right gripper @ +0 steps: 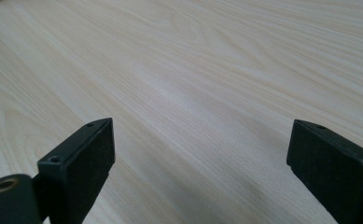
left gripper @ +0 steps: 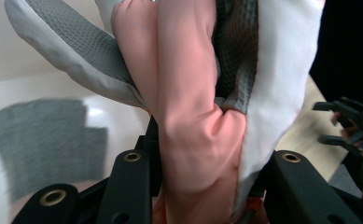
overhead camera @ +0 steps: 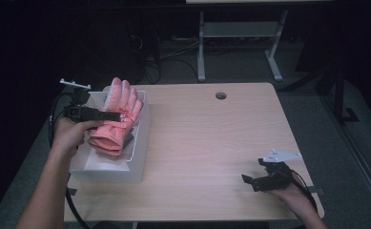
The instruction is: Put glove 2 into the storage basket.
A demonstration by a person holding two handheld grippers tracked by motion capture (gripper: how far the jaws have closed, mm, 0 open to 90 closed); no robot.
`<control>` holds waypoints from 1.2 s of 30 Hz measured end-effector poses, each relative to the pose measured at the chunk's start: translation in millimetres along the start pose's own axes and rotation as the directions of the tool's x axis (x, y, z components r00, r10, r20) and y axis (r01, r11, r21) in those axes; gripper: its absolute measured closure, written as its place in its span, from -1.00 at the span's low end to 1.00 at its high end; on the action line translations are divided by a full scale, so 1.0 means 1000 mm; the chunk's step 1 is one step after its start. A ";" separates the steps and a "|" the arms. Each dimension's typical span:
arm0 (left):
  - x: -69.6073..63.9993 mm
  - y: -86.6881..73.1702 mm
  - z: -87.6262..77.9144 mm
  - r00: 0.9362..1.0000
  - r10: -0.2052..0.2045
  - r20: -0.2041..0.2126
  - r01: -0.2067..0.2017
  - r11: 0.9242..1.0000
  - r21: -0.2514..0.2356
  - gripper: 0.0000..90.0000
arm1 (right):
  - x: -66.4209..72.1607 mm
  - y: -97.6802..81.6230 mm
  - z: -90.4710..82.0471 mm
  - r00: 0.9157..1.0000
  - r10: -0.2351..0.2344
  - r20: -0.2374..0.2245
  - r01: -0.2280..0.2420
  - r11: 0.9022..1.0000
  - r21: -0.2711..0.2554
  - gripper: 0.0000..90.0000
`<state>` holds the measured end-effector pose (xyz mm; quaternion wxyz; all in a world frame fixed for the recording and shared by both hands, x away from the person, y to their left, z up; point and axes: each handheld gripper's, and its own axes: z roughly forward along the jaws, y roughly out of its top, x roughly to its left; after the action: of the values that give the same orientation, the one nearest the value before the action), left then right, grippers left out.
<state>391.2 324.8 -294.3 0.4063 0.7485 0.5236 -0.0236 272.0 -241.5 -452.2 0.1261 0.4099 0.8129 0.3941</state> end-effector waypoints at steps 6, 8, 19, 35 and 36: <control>0.018 -0.008 0.007 0.998 -0.038 -0.047 0.038 0.999 0.006 0.39 | 0.000 0.000 0.000 1.000 0.003 0.001 -0.003 1.000 0.001 -0.83; 0.023 -0.011 0.014 0.997 -0.048 -0.063 0.049 0.999 0.018 0.39 | 0.000 0.000 0.001 1.000 -0.001 0.000 0.001 1.000 0.003 -0.83; 0.048 -0.025 0.056 0.992 -0.097 -0.083 0.104 0.991 0.085 0.39 | -0.001 0.000 0.000 1.000 0.003 0.002 -0.003 1.000 0.002 -0.83; 0.059 -0.040 0.097 0.991 -0.083 -0.100 0.099 0.981 0.169 0.25 | 0.000 0.000 0.001 1.000 -0.002 0.000 0.002 1.000 0.006 -0.83; 0.058 -0.039 0.097 0.992 -0.077 -0.103 0.094 0.982 0.167 0.17 | 0.000 0.000 0.001 1.000 -0.002 0.000 0.002 1.000 0.008 -0.83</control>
<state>423.3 312.5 -408.6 0.3132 0.7578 0.5703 -0.0497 272.4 -240.9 -452.8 0.1249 0.4095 0.8148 0.3908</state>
